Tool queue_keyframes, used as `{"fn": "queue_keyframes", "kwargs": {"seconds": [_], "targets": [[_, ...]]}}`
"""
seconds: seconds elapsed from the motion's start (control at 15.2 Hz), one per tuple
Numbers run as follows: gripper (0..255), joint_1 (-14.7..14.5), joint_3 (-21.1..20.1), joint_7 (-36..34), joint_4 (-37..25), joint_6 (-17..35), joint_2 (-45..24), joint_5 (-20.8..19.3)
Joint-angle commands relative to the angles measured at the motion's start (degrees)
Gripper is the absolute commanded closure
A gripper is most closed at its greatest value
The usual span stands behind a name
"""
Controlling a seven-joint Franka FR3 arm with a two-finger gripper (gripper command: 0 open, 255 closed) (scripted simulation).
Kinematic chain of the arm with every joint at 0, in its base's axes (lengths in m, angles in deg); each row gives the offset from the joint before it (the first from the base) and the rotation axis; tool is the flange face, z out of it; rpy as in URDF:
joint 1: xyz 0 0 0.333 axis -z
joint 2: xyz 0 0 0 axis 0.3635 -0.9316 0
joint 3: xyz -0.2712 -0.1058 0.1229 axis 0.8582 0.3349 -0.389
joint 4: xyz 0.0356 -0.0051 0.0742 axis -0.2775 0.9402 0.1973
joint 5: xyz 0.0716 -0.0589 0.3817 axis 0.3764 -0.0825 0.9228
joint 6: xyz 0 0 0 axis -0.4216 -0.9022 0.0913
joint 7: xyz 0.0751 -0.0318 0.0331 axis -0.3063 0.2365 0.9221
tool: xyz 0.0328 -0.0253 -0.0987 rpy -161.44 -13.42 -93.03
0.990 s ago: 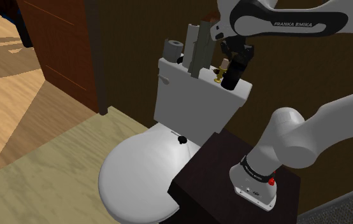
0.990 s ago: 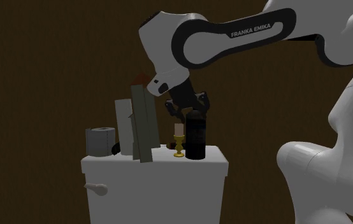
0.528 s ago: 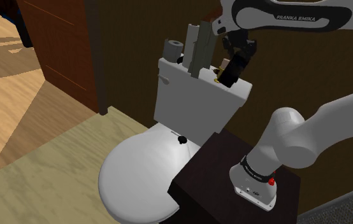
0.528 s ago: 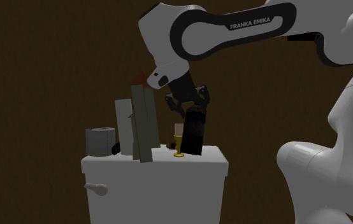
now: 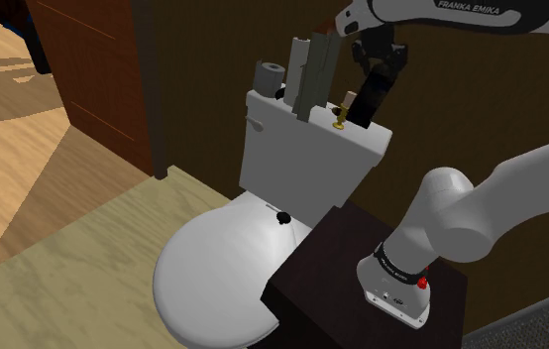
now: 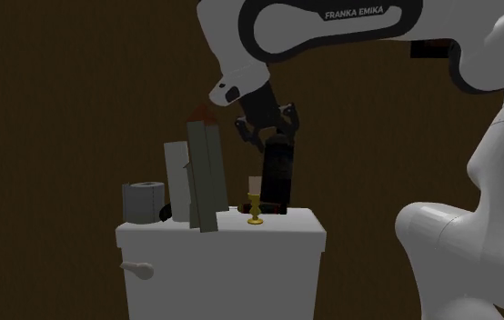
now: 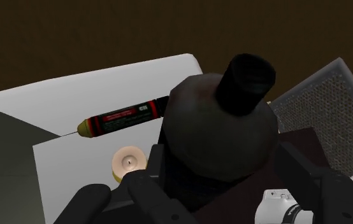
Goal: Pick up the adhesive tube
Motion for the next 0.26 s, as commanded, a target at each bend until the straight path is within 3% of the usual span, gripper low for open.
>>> {"fn": "queue_keyframes", "kwargs": {"seconds": [0.0, 0.2], "targets": [[255, 0.0, -0.4, 0.8, -1.7, -1.4, -0.1, -0.1], [255, 0.0, -0.5, 1.3, -2.7, -2.0, -0.3, -0.1]]}}
